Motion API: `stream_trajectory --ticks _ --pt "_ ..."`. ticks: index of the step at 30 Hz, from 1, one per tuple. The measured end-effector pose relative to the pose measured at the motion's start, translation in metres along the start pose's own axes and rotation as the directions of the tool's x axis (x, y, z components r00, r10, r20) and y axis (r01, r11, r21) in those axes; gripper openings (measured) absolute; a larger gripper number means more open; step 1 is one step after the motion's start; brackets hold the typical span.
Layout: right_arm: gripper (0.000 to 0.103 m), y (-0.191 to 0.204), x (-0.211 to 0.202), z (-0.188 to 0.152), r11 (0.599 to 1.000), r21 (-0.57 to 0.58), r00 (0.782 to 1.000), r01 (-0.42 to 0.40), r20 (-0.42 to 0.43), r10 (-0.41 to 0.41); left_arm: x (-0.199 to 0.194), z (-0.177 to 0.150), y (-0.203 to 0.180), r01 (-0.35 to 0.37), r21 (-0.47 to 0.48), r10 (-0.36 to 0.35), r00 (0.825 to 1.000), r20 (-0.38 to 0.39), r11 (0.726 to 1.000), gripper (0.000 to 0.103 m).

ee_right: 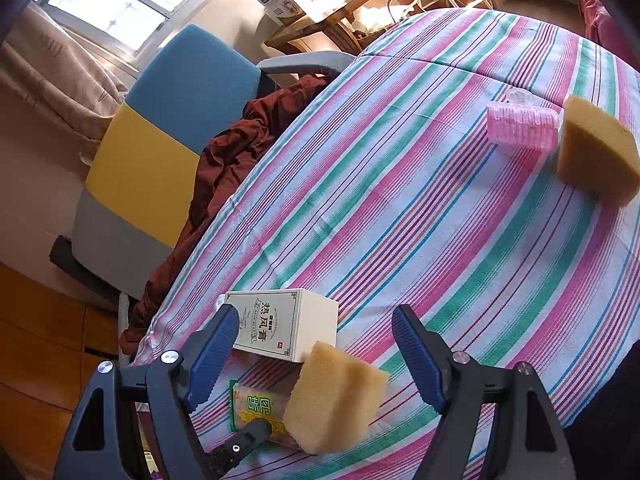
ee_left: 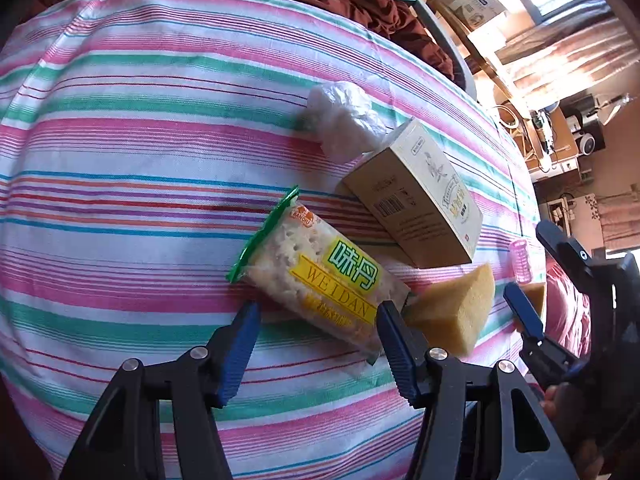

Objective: Organize objects
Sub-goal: 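Move both tools back toward the remaining items on the cloth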

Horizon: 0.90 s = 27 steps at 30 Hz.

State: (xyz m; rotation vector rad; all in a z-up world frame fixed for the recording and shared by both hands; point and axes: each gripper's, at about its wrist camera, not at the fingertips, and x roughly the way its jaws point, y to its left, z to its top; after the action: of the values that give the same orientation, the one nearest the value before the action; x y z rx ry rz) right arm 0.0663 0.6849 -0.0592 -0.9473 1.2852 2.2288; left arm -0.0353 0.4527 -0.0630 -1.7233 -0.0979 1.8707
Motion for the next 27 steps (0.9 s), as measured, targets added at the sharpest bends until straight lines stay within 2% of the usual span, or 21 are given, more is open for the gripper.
stream_trajectory --ticks 6,9,10,14,16,18,21,23,27 --pt "0.080 -0.001 -0.001 0.000 1.000 0.013 1.000 -0.012 0.002 0.012 0.010 0.014 -0.017 -0.063 0.021 0.062 0.997 0.054 0.998 0.068" --pt "0.080 -0.002 0.000 0.000 1.000 0.016 1.000 -0.012 0.000 0.012 0.014 0.020 -0.027 -0.112 0.067 0.106 0.991 0.086 0.991 0.070" --pt "0.080 -0.002 0.000 0.000 1.000 0.016 1.000 -0.010 0.004 0.010 0.017 0.021 -0.030 -0.128 0.088 0.120 0.989 0.084 0.988 0.074" --pt "0.080 -0.003 0.001 0.000 1.000 0.020 1.000 -0.001 0.001 0.001 0.025 0.018 -0.040 -0.198 0.181 0.181 0.978 0.107 0.963 0.079" --pt "0.080 -0.003 0.001 0.000 1.000 0.020 1.000 0.001 -0.004 -0.001 0.030 0.013 -0.046 -0.244 0.259 0.216 0.968 0.129 0.935 0.079" --pt "0.080 -0.003 0.001 0.001 1.000 0.017 1.000 0.012 -0.001 -0.012 0.032 0.009 -0.048 -0.272 0.313 0.235 0.960 0.151 0.910 0.077" --pt "0.080 -0.004 0.003 0.002 1.000 0.023 1.000 0.009 -0.013 -0.009 0.025 0.004 -0.040 -0.285 0.343 0.235 0.955 0.179 0.895 0.058" --pt "0.080 -0.004 0.006 0.001 1.000 0.021 1.000 0.004 -0.030 -0.004 0.019 0.001 -0.031 -0.267 0.376 0.212 0.960 0.182 0.887 0.051" --pt "0.080 0.001 0.018 -0.004 1.000 -0.010 0.995 0.010 -0.103 -0.011 0.001 -0.015 -0.003 -0.265 0.415 0.196 0.960 0.201 0.870 0.049"
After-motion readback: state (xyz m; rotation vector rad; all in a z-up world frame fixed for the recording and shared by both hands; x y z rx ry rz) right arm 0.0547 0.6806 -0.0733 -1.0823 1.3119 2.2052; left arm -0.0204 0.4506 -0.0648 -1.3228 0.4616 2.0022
